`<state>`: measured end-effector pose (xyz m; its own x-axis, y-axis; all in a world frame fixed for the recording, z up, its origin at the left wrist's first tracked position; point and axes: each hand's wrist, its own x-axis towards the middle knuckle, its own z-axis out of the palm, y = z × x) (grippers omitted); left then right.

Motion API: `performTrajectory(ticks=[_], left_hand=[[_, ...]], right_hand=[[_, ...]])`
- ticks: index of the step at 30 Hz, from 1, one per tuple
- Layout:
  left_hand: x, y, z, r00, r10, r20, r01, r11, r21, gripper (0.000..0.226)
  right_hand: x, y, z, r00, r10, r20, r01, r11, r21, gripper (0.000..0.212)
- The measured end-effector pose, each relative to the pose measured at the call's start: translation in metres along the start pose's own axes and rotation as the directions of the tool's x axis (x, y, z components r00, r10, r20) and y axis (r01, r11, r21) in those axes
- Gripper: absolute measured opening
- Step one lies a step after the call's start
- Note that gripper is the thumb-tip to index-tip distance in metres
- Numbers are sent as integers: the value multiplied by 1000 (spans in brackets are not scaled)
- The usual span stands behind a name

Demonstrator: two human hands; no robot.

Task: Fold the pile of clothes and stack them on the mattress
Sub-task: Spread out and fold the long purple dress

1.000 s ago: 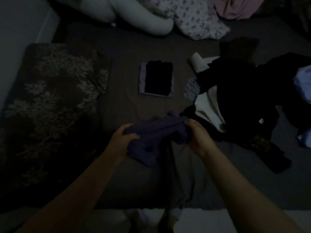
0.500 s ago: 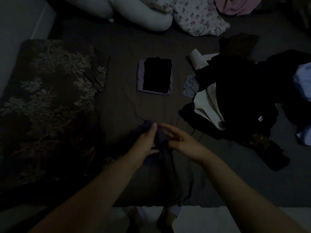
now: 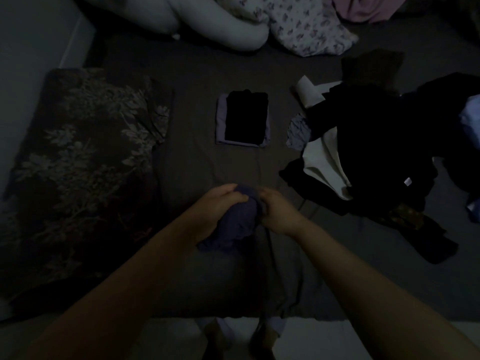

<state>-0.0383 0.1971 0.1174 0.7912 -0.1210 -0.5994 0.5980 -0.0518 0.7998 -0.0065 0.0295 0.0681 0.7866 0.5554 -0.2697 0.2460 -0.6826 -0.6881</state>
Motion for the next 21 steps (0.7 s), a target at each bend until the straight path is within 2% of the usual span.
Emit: performTrajectory(ticks=[2,3,4,6,10,12,15,18,21], left_hand=[[-3,4,-11,994,95,52,-98,993,60,30],[-4,6,-17,989,142,42,-147,974,173,43],[-3,7,-23,981,195,10,-189,932,311,53],[-2,5,-38,945,320,-67,-235,809,539,57],[2,-9,-52,888,453,-75,-261,632,730,65],[6,-11,-48,876,475,-85,-263,619,740,64],[12,-9,-39,883,465,-64,-307,676,670,58],[19,-14,-36,883,460,-98,-289,695,658,48],[18,-9,-24,905,409,-120,-283,787,548,31]], right_hand=[[2,0,2,994,107,30,-107,994,7,29],[1,1,2,990,140,5,-140,990,27,24],[-1,4,0,983,179,-38,-176,981,82,19],[-6,10,-11,962,240,-127,-205,948,242,13],[-17,3,-40,966,227,-127,-152,890,429,14],[-20,-3,-51,966,235,-111,-158,869,468,20],[-17,0,-62,940,316,-129,-213,840,500,29],[-12,9,-71,906,382,-184,-258,841,477,35],[-4,14,-67,904,372,-211,-274,882,383,31]])
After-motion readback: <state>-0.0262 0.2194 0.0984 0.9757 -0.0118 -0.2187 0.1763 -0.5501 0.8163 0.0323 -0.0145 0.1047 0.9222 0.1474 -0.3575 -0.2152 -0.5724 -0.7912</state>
